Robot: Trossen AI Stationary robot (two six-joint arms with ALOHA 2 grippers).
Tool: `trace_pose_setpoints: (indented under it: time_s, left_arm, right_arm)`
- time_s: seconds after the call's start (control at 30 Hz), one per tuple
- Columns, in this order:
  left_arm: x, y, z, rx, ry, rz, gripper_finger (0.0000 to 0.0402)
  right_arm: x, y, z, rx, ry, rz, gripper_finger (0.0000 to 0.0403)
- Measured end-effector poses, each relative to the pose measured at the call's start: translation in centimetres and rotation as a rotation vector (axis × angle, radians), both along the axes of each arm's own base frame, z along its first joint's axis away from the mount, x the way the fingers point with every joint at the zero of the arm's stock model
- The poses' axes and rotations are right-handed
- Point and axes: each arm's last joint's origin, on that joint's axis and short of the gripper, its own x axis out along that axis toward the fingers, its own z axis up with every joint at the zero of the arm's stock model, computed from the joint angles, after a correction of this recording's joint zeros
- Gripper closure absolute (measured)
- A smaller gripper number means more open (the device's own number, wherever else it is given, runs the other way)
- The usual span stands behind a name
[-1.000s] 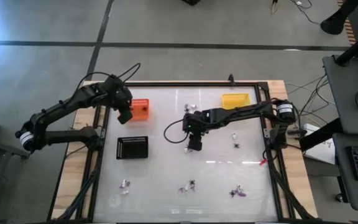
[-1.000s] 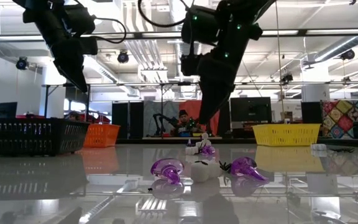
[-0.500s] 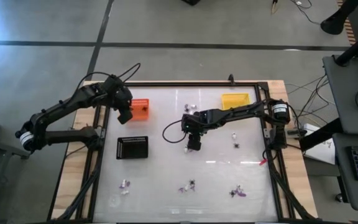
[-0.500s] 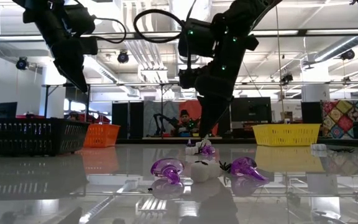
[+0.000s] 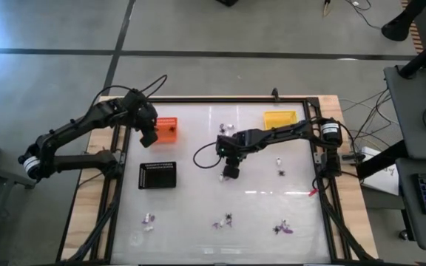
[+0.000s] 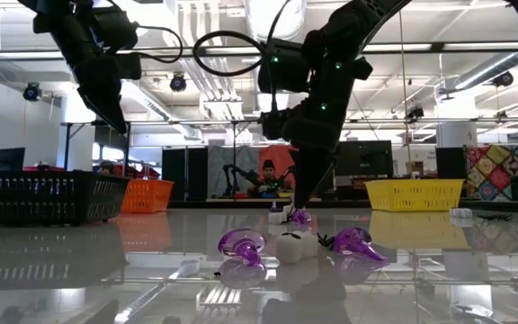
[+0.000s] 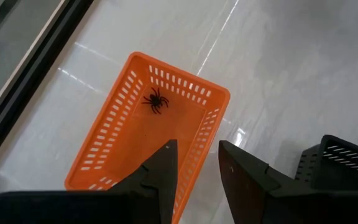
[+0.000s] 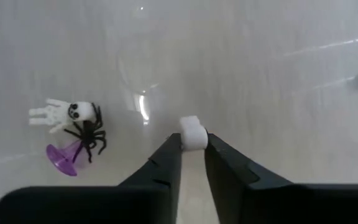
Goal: Sort Halloween decoration
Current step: Put the white skeleton toy into the black bin
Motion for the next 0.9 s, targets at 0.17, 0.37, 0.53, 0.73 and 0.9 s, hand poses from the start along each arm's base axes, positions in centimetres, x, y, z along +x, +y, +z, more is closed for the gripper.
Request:
trace_pose_setpoints:
  time_s: [0.17, 0.37, 0.53, 0.73, 0.9]
  left_arm:
    - [0.0, 0.0, 0.0, 0.000, 0.000, 0.000, 0.0302]
    - [0.0, 0.0, 0.0, -0.002, 0.001, 0.000, 0.0302]
    - [0.0, 0.0, 0.0, -0.003, 0.002, 0.000, 0.0302]
    - [0.0, 0.0, 0.0, -0.004, 0.006, -0.002, 0.0302]
    - [-0.1, -0.1, -0.1, -0.004, 0.009, -0.005, 0.0302]
  right_arm:
    - [0.0, 0.0, 0.0, 0.007, -0.001, -0.019, 0.0391]
    - [0.3, 0.0, 0.7, 0.018, -0.024, -0.034, 0.0394]
    - [1.1, -0.1, 1.9, 0.014, -0.068, -0.031, 0.0394]
    - [2.5, 0.1, 4.4, 0.049, -0.162, -0.003, 0.0394]
    - [3.8, 0.9, 6.2, 0.050, -0.272, 0.009, 0.0394]
